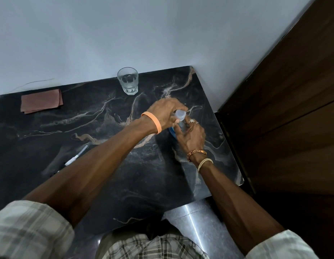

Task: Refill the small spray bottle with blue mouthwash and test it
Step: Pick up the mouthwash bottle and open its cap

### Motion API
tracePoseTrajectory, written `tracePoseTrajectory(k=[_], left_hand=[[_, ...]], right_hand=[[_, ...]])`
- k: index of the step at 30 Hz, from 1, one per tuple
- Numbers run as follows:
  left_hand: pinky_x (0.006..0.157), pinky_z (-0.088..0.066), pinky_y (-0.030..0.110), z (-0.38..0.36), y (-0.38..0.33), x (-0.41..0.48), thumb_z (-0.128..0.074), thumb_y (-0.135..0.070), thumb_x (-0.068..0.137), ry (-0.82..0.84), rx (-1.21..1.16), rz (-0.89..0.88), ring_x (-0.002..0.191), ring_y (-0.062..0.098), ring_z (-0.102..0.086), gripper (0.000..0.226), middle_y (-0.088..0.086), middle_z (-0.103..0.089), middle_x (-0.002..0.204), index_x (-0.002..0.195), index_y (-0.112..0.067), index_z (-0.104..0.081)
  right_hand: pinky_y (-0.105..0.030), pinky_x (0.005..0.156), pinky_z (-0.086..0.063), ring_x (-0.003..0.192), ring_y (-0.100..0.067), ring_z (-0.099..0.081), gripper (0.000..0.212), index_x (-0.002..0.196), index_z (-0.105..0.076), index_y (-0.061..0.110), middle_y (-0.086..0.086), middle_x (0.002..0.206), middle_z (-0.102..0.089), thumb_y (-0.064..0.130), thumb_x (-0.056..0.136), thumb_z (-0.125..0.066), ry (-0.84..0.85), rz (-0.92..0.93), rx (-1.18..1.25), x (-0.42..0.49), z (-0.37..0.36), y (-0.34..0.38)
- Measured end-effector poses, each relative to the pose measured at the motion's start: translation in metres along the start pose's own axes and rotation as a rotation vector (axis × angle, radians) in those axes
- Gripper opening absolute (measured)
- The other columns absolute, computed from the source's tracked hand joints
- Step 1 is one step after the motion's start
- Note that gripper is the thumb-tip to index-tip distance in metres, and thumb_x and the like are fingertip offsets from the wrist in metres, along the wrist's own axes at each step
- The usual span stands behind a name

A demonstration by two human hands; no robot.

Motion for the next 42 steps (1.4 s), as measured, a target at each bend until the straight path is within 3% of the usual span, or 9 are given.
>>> tracePoseTrajectory(k=[6,10,14,18,22,27,31,35,42], left_hand=[[0.107,-0.041,0.038,0.0,-0.003,-0.001,-0.078,-0.02,0.079,0.021,-0.034,-0.01,0.122,0.022,-0.052,0.057,0.005,-0.059,0.13,0.132,-0.021,-0.058],[0.092,-0.049,0.035,0.007,0.001,0.002,-0.079,-0.022,0.079,-0.034,-0.026,0.021,0.106,0.023,-0.061,0.036,0.004,-0.067,0.115,0.114,-0.021,-0.069],[0.103,-0.042,0.035,0.004,0.0,-0.002,-0.081,-0.022,0.075,0.02,-0.071,0.011,0.12,0.021,-0.053,0.058,0.004,-0.059,0.13,0.129,-0.021,-0.06],[0.093,-0.049,0.035,0.005,0.002,0.0,-0.079,-0.019,0.078,-0.028,-0.071,0.044,0.108,0.023,-0.061,0.04,0.004,-0.067,0.117,0.116,-0.02,-0.069],[0.107,-0.041,0.039,0.002,0.001,-0.003,-0.082,-0.026,0.075,0.018,-0.071,0.045,0.123,0.023,-0.051,0.064,0.007,-0.057,0.132,0.133,-0.021,-0.056],[0.096,-0.049,0.037,0.005,0.001,-0.002,-0.08,-0.019,0.078,-0.017,-0.055,0.046,0.11,0.024,-0.06,0.041,0.005,-0.066,0.119,0.117,-0.02,-0.069],[0.109,-0.039,0.038,0.004,0.002,-0.005,-0.082,-0.024,0.074,0.007,-0.086,0.039,0.125,0.022,-0.05,0.062,0.005,-0.057,0.133,0.131,-0.021,-0.059],[0.099,-0.048,0.039,0.005,-0.001,-0.006,-0.077,-0.015,0.079,-0.014,-0.058,0.011,0.111,0.024,-0.06,0.041,0.004,-0.066,0.119,0.118,-0.02,-0.068],[0.104,-0.045,0.037,0.001,0.0,-0.009,-0.078,-0.013,0.078,-0.022,-0.127,0.016,0.118,0.023,-0.056,0.049,0.006,-0.063,0.126,0.124,-0.02,-0.065]], right_hand=[[-0.034,0.074,-0.055,0.087,-0.024,-0.066,0.036,0.109,-0.068,0.018,-0.006,0.096,-0.071,0.046,0.087,-0.065,-0.006,-0.006,0.055,0.001,0.002,-0.001],[-0.031,0.074,-0.053,0.085,-0.023,-0.066,0.037,0.109,-0.068,0.018,-0.006,0.093,-0.07,0.048,0.086,-0.066,-0.023,-0.028,0.023,0.0,0.0,-0.004],[-0.032,0.075,-0.054,0.088,-0.022,-0.066,0.037,0.115,-0.067,0.02,-0.004,0.096,-0.07,0.045,0.087,-0.066,-0.007,0.016,0.049,-0.001,-0.001,0.0],[-0.032,0.073,-0.054,0.085,-0.022,-0.066,0.036,0.113,-0.067,0.019,-0.004,0.094,-0.07,0.044,0.086,-0.068,-0.014,-0.005,0.04,0.0,-0.003,-0.001],[-0.036,0.076,-0.056,0.089,-0.023,-0.066,0.037,0.118,-0.065,0.022,-0.005,0.098,-0.071,0.041,0.087,-0.068,-0.016,0.035,0.063,-0.002,-0.001,0.002],[-0.028,0.073,-0.052,0.086,-0.022,-0.065,0.037,0.112,-0.066,0.019,-0.005,0.095,-0.069,0.045,0.087,-0.066,-0.011,-0.01,0.037,-0.002,-0.005,-0.001],[-0.03,0.072,-0.053,0.087,-0.022,-0.065,0.034,0.115,-0.067,0.021,-0.003,0.096,-0.07,0.04,0.087,-0.066,-0.025,0.05,0.053,-0.003,-0.001,0.004],[-0.025,0.069,-0.046,0.084,-0.02,-0.064,0.037,0.113,-0.066,0.021,-0.003,0.092,-0.069,0.046,0.087,-0.064,-0.019,0.033,0.002,-0.003,-0.004,0.003],[-0.03,0.068,-0.051,0.082,-0.021,-0.065,0.036,0.109,-0.067,0.021,-0.003,0.091,-0.068,0.049,0.086,-0.065,-0.017,0.005,0.024,-0.004,-0.004,0.002]])
Point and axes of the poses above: each hand's wrist, its own x-axis towards the middle knuckle, its own z-axis out of the back of the hand, y = z × x, the point moved 8 cm from there along x, towards the middle knuckle
